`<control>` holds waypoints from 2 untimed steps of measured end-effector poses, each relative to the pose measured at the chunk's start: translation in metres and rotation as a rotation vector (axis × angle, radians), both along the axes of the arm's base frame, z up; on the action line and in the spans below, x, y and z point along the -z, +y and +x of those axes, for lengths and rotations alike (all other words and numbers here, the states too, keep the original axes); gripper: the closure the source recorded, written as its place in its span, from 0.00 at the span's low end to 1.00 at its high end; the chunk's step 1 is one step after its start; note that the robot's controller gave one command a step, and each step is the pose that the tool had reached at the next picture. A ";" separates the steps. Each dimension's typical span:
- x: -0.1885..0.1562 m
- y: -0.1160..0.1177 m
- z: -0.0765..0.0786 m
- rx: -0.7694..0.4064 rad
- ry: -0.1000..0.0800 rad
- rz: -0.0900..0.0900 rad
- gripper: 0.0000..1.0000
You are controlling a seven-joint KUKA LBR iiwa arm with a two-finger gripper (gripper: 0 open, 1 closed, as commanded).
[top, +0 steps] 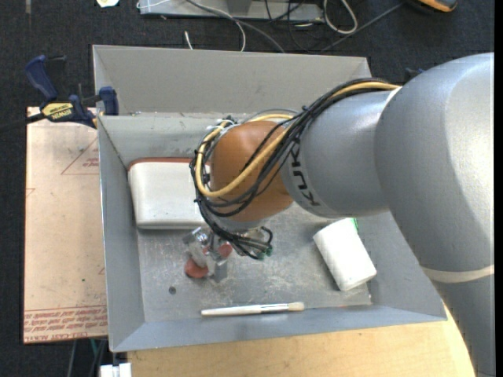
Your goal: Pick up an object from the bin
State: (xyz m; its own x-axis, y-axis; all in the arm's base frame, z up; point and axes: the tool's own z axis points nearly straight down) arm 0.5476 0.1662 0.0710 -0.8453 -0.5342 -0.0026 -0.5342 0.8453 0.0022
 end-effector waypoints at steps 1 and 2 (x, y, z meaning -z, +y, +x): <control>-0.014 0.000 0.000 0.001 0.000 0.001 1.00; -0.043 0.000 -0.001 0.002 0.003 0.000 1.00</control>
Offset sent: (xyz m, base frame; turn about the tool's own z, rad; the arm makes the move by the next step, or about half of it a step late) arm -0.0004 0.0000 0.0624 0.0004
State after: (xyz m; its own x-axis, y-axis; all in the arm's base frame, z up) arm 0.5462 0.1666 0.1142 -0.8463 -0.5327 -0.0002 -0.5327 0.8463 0.0043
